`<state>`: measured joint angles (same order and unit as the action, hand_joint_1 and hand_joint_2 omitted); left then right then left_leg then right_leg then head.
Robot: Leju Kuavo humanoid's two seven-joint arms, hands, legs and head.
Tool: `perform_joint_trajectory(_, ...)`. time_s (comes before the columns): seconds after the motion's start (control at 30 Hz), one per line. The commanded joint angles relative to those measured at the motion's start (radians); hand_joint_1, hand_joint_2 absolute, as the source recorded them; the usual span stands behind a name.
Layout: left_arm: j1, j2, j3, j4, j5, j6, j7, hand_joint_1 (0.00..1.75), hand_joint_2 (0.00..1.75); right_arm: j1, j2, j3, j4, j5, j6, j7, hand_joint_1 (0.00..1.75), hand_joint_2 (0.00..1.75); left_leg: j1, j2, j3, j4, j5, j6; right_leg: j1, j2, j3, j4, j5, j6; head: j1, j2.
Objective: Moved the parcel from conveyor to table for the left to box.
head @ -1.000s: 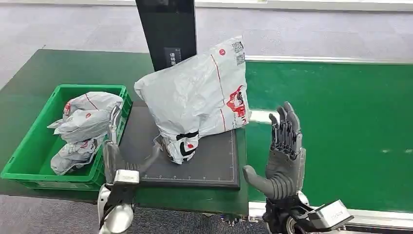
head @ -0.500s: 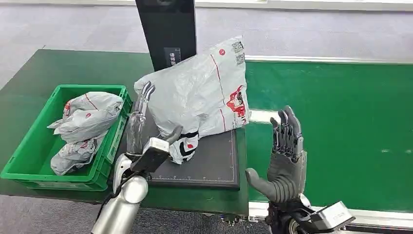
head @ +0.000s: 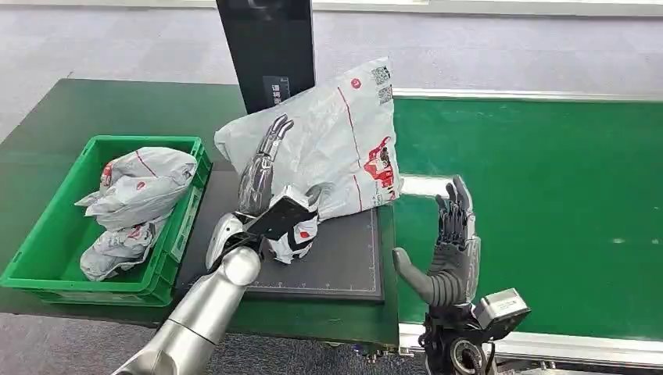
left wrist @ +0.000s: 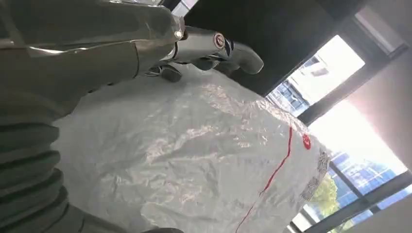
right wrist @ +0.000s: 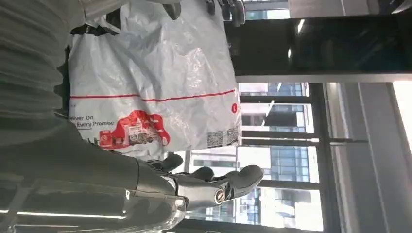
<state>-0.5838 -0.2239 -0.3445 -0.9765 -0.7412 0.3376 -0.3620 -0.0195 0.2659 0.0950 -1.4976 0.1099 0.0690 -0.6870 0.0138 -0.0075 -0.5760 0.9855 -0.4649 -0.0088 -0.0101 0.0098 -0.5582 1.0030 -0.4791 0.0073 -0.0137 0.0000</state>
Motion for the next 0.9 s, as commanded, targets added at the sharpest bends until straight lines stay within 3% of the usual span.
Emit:
perform_joint_trajectory(0.03,-0.131,-0.001,-0.055,0.23,-0.012,0.001,0.014,0.0,1.75,-0.058,0.011,-0.04,0.127,-0.012,-0.001,0.004,0.0,1.75,0.0,-0.001,0.0,0.0,0.0,0.0,0.0,-0.001,0.001,-0.001,0.0,0.0,0.0,0.0)
perform_joint_trajectory(0.53,-0.233,-0.033,-0.103,0.507,-0.137,0.01,0.125,0.0,1.75,-0.047,0.018,-0.039,0.107,-0.019,0.012,0.015,0.0,1.75,0.0,-0.001,0.0,0.0,0.0,0.0,0.0,-0.001,0.001,-0.001,0.0,0.0,0.0,0.0)
perform_joint_trajectory(0.9,-0.225,-0.045,-0.162,0.604,-0.263,0.01,0.203,0.0,1.75,-0.025,0.015,-0.044,0.086,-0.02,0.016,0.021,0.0,1.75,0.0,-0.001,0.001,-0.001,0.0,0.001,0.0,-0.002,0.002,-0.002,0.0,0.0,0.0,0.0)
